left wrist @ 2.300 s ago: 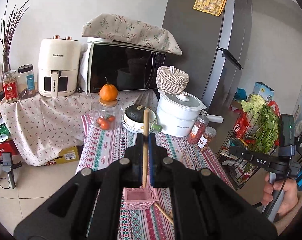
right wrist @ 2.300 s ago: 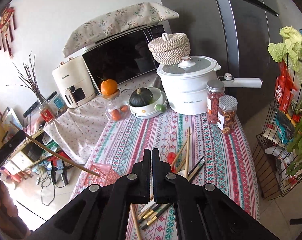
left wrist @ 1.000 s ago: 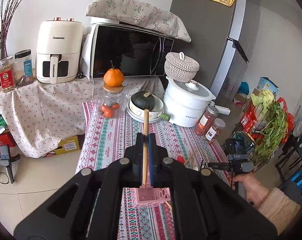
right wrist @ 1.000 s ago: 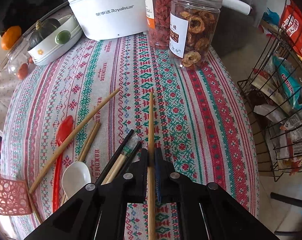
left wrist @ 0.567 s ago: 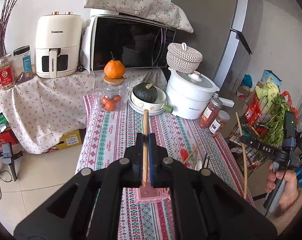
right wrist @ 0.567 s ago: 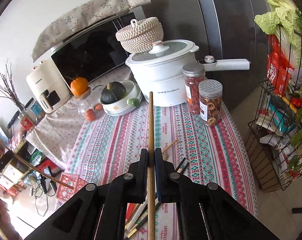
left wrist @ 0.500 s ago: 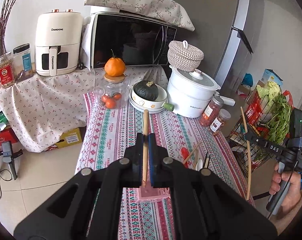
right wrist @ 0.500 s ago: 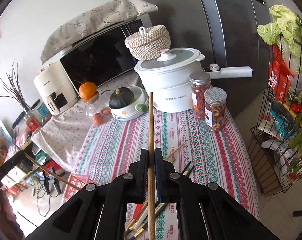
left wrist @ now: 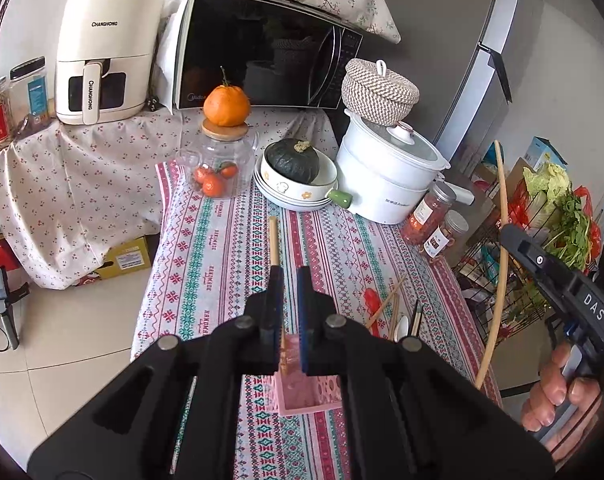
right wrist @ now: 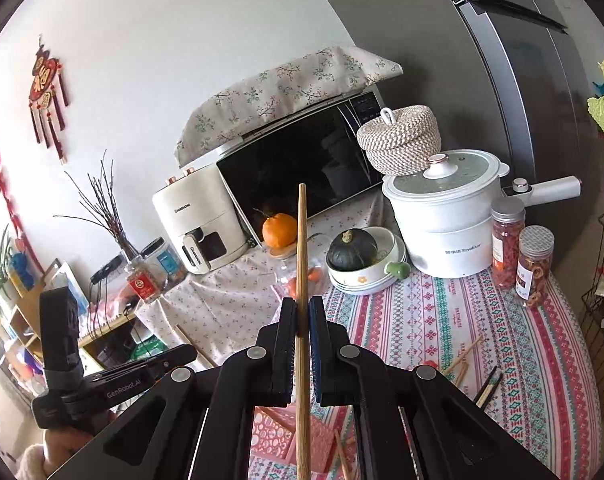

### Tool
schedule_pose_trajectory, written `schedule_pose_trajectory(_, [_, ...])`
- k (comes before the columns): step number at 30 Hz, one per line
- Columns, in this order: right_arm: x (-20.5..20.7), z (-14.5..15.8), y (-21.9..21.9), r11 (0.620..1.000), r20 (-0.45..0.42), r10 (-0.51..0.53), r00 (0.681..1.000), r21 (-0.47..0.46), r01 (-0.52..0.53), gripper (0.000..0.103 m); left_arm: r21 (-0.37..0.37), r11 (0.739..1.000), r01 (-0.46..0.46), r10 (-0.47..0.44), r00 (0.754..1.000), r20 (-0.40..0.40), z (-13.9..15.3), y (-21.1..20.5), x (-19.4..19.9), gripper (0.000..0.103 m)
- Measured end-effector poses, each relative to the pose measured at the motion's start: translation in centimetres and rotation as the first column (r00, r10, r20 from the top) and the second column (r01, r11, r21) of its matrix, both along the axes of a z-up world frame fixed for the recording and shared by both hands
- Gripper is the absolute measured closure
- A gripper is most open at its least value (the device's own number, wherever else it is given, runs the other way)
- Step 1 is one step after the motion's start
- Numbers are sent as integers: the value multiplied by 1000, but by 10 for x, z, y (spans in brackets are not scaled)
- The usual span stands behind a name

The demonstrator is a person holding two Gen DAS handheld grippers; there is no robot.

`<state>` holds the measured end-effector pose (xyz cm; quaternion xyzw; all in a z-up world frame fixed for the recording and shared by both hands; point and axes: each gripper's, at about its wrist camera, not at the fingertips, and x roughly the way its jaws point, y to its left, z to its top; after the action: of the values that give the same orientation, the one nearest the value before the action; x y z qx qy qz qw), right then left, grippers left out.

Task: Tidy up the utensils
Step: 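Lower the chopstick into the pink basket and open the left gripper while the right gripper carries its chopstick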

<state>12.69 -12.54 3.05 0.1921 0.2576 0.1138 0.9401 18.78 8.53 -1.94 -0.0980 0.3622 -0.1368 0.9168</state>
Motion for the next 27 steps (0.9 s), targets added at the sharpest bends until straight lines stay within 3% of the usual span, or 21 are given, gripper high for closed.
schedule_pose_trajectory(1, [2,-2,5,1000,7,-5,1000,3,5,97,-5,1000,3,-3,1000,1,0,0,0,93])
schedule_pose_trajectory(6, [10,-7,25,999,53,-42,998,23,41,96,-19,1000,-5,5,1000,28,8,5,-8,51])
schedule_pose_trajectory(12, [21,-10,53,996,110,-87,990,-19,89,96,29,997,-76,75,996,49,16,27,-22,21])
schedule_pose_trajectory(16, [27,-17,69,990,148,-132,980,-33,139,96,66,991,-118,118,993,10,5,43,-24,20])
schedule_pose_trajectory(27, [22,-56,116,942,248,-223,943,-193,273,96,109,987,-121,133,986,-105,-24,58,-23,20])
